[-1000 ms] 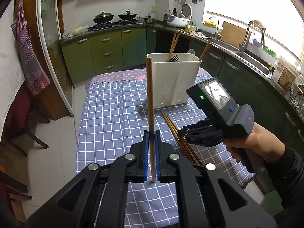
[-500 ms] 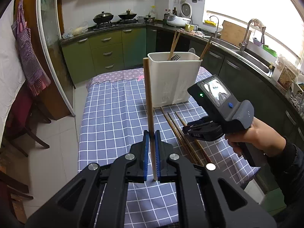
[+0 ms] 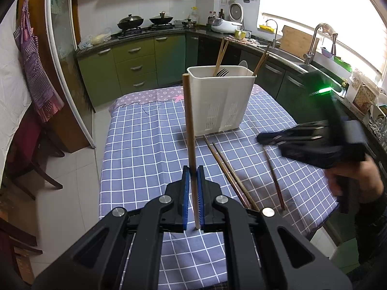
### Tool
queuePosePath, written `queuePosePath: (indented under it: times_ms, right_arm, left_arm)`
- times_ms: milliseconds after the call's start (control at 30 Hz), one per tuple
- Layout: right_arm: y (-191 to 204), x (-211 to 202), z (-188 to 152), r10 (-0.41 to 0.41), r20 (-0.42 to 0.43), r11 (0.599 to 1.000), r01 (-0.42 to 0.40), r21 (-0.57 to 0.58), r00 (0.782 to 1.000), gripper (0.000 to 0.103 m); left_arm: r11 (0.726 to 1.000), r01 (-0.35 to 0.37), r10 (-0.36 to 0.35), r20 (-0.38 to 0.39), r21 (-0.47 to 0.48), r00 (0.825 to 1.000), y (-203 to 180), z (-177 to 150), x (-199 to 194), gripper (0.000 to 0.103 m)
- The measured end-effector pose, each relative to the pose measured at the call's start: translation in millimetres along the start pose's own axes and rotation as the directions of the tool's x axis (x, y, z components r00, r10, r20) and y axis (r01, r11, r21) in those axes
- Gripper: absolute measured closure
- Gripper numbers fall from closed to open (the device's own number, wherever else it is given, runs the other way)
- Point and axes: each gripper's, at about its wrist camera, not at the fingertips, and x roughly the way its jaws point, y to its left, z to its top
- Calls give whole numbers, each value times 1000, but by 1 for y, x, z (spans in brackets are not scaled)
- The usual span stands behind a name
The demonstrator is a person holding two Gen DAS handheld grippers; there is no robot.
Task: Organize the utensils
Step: 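Lift the chopstick upright with the left tool while the right tool grasps another chopstick, then drop the chopstick into the holder with the left tool while the right tool carries its chopstick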
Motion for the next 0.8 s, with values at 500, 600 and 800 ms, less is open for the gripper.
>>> queuePosePath:
  times_ms: [500, 600, 800]
  right_arm:
    - [-5, -100, -57, -26, 223, 999, 21, 28, 974, 96]
    - [-8, -99, -59, -19, 229, 999, 10, 39, 973, 96]
    - [-11, -98, -61, -13, 234, 999, 2, 47, 972, 96]
  left_arm:
    - [1000, -5, 5, -4, 7, 1000, -4, 0, -3, 97]
    - [1000, -7, 7, -5, 8, 1000, -4, 1, -4, 97]
    - [1000, 3, -3, 7, 8, 1000, -4, 12, -13, 97]
